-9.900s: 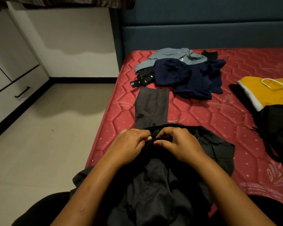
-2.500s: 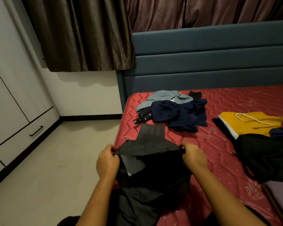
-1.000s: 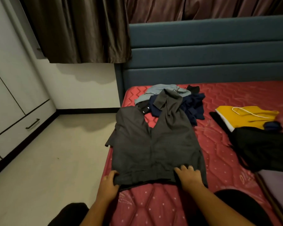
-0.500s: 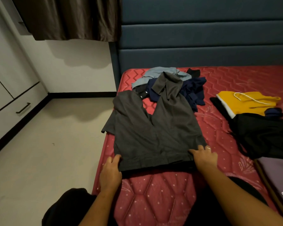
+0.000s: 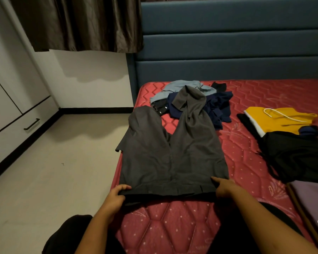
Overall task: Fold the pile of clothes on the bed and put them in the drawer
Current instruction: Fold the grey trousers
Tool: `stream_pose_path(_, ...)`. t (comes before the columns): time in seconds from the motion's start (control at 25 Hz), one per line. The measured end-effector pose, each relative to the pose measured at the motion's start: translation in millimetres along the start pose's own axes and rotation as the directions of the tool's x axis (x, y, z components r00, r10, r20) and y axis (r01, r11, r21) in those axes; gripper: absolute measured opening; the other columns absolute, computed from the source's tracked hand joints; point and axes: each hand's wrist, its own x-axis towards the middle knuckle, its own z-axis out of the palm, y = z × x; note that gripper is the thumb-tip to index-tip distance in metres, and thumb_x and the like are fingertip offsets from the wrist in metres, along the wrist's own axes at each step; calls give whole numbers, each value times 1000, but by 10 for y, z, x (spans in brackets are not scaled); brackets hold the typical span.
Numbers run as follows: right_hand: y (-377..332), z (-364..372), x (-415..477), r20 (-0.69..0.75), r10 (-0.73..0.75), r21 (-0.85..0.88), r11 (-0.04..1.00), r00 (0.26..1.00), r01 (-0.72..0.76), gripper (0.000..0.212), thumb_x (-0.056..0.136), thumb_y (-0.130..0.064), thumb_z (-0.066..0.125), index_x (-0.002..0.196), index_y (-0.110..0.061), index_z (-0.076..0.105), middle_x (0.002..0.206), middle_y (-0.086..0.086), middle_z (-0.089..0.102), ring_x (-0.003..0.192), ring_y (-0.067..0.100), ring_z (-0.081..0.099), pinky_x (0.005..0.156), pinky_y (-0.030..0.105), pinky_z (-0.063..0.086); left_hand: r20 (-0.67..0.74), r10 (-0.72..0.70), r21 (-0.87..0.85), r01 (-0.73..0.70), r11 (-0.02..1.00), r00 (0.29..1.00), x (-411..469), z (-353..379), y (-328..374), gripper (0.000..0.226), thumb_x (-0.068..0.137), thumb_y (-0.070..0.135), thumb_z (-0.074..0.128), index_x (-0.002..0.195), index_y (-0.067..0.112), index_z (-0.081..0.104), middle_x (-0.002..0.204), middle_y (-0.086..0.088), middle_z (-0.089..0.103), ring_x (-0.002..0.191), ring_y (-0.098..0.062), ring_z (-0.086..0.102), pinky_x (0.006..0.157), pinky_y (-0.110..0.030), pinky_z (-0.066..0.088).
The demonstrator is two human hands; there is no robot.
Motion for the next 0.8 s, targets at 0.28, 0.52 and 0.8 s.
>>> stream_pose_path(0.28, 17, -46, -17, -32, 76, 621, 783, 997, -40, 28, 79, -2, 73, 87, -13, 49, 80, 6, 52, 70, 22, 54, 64, 27, 44, 51, -68, -471, 84, 878, 996, 23, 51, 96, 44, 90, 1, 58, 132, 17, 54, 126, -12, 61, 111, -30, 60, 88, -37, 51)
stream_pose_path(0.52, 0, -51, 123, -144, 193, 836, 548, 970, 15, 42, 77, 24, 52, 112, 1, 55, 75, 11, 53, 62, 22, 46, 43, 21, 46, -136, -184, -447, 105, 889, 974, 31, 123, 72, 76, 80, -14, 62, 144, 12, 29, 119, -14, 57, 98, -34, 60, 82, -43, 53)
stream_pose_path(0.8, -859, -382, -306, -633, -81, 565, 631, 770, 531, 59, 73, 8, 60, 127, -14, 57, 116, 6, 61, 108, 23, 59, 86, 20, 41, -32, -66, -499, 41, 866, 997, -2, 266, 617, 48, 77, -18, 53, 120, 2, 59, 100, -19, 70, 84, -36, 67, 70, -37, 56)
